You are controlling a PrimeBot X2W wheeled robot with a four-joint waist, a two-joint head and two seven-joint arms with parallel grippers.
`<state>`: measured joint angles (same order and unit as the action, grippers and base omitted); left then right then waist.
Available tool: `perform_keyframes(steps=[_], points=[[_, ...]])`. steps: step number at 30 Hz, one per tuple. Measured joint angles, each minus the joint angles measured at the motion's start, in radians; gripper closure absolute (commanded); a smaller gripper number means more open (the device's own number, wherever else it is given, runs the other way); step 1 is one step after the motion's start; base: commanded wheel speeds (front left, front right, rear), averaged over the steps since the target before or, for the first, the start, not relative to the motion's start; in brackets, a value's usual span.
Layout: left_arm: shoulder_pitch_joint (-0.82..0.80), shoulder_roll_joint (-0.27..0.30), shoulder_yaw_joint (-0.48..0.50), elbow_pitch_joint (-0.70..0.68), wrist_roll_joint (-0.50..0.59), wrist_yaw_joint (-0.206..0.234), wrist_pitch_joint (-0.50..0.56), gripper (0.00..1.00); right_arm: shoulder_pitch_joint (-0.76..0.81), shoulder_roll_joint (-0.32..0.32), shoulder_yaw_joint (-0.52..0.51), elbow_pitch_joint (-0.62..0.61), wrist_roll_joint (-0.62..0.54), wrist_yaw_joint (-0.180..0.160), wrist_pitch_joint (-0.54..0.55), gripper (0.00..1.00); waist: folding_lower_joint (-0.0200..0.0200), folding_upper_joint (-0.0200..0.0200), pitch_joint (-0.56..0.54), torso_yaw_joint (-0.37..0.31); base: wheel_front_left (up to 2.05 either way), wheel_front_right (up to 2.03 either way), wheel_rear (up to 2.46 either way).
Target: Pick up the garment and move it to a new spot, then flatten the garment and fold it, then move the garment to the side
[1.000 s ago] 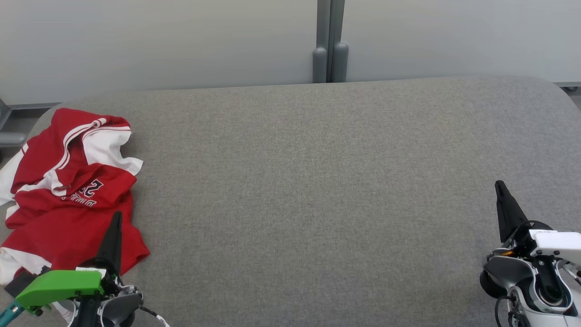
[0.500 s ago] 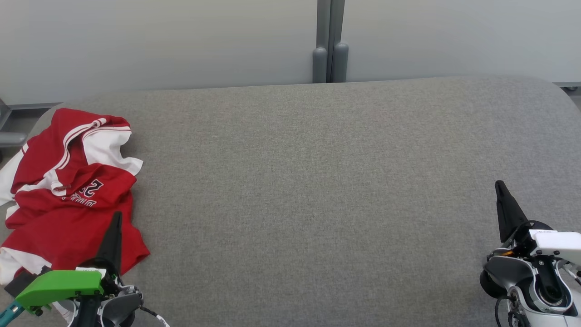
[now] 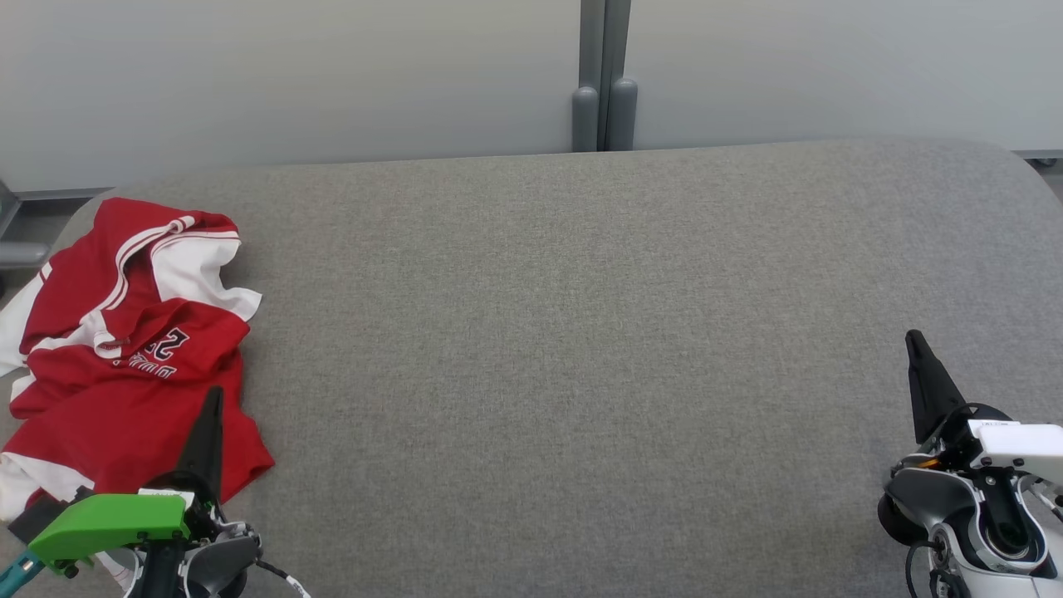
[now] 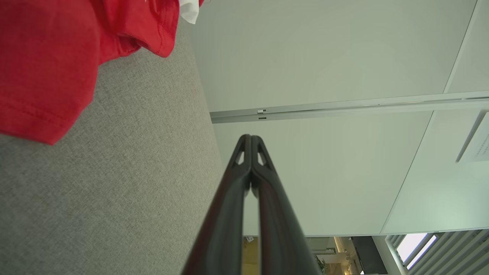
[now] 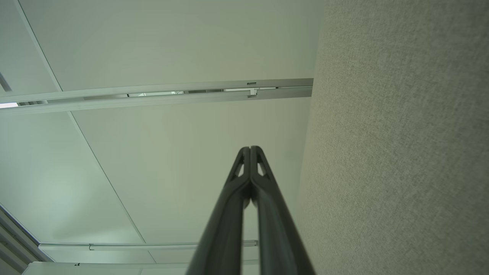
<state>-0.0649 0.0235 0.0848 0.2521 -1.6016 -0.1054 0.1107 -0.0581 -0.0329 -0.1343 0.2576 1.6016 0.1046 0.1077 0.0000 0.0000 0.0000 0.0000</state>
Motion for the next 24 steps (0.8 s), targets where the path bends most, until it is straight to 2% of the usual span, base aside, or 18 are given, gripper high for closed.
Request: perform_keyframes(steps=[5, 6, 13, 24], points=[[0.0, 0.0, 0.0, 0.0, 0.0, 0.0, 0.0, 1.0, 0.0, 0.0, 0.0, 0.0, 0.0, 0.0, 0.0, 1.0, 0.0, 0.0, 0.0, 0.0, 0.0, 0.0, 0.0], [0.0, 0.0, 0.0, 0.0, 0.0, 0.0, 0.0, 0.0, 0.0, 0.0, 0.0, 0.0, 0.0, 0.0, 0.0, 0.0, 0.0, 0.0, 0.0, 0.0, 0.0, 0.0, 0.0], [0.06, -0.024, -0.006, 0.063, 0.0, 0.001, -0.002, 0.0, 0.067, 0.03, 0.008, 0.065, 0.0, -0.001, -0.001, 0.0, 0.0, 0.0, 0.0, 0.0, 0.0, 0.0, 0.0], [0.063, -0.026, -0.039, 0.055, 0.046, 0.001, -0.035, 0.0, 0.068, 0.027, 0.024, 0.06, -0.063, -0.001, -0.038, 0.0, 0.0, 0.0, -0.001, 0.0, 0.0, 0.0, 0.0]])
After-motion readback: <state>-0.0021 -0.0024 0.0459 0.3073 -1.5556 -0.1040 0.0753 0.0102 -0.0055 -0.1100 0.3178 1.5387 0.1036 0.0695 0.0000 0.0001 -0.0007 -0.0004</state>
